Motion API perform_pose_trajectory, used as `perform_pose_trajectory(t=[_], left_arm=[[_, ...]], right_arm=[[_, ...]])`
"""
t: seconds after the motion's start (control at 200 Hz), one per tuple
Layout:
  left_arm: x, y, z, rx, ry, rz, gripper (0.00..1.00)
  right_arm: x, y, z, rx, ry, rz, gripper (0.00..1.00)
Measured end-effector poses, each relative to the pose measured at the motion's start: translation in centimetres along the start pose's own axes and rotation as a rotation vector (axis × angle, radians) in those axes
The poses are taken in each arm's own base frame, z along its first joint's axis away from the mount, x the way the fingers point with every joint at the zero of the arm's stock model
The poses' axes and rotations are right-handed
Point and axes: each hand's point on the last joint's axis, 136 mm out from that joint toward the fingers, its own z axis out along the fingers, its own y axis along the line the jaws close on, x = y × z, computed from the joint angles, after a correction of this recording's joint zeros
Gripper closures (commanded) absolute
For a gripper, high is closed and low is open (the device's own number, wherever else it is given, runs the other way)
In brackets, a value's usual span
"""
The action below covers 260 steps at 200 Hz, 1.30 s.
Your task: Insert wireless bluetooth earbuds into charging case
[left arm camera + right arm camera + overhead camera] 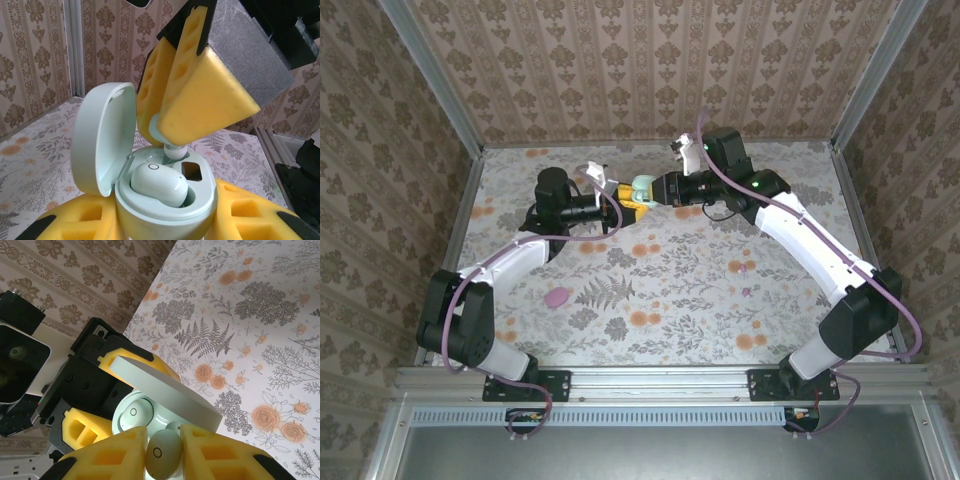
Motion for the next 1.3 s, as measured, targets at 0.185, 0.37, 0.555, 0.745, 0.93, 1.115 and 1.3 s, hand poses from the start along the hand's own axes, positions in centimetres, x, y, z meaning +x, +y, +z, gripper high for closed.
perform_pose_trajectory(t=[0.185,0.37,0.555,0.745,0.93,1.115,1.3], left_arm=[[0.2,0.2,0.0,-0.005,0.003,-0.006,0.77],[0.3,0.3,0.0,-0.010,0.007,-0.013,0.77],[0.3,0.3,0.0,-0.011,0.007,-0.013,0.78],[0.3,0.3,0.0,-0.012,0.006,-0.012,0.77],[0.3,0.4,0.0,-0.017,0.006,-0.012,0.78],[0.3,0.4,0.0,-0.016,0.005,-0.011,0.78],[0.3,0.4,0.0,-0.020,0.005,0.014,0.78]], right_arm=[[0.1,-0.3,0.3,0.003,0.007,0.004,0.74],[0.2,-0.4,0.5,0.006,0.011,0.003,0.70],[0.2,-0.4,0.4,0.007,0.012,-0.003,0.69],[0.1,-0.4,0.4,0.015,0.010,-0.011,0.67],[0.0,-0.6,0.3,0.026,0.005,-0.011,0.66],[0.0,-0.9,0.0,0.053,0.000,-0.007,0.64],[-0.7,-0.8,-1.1,0.075,-0.036,0.005,0.61]])
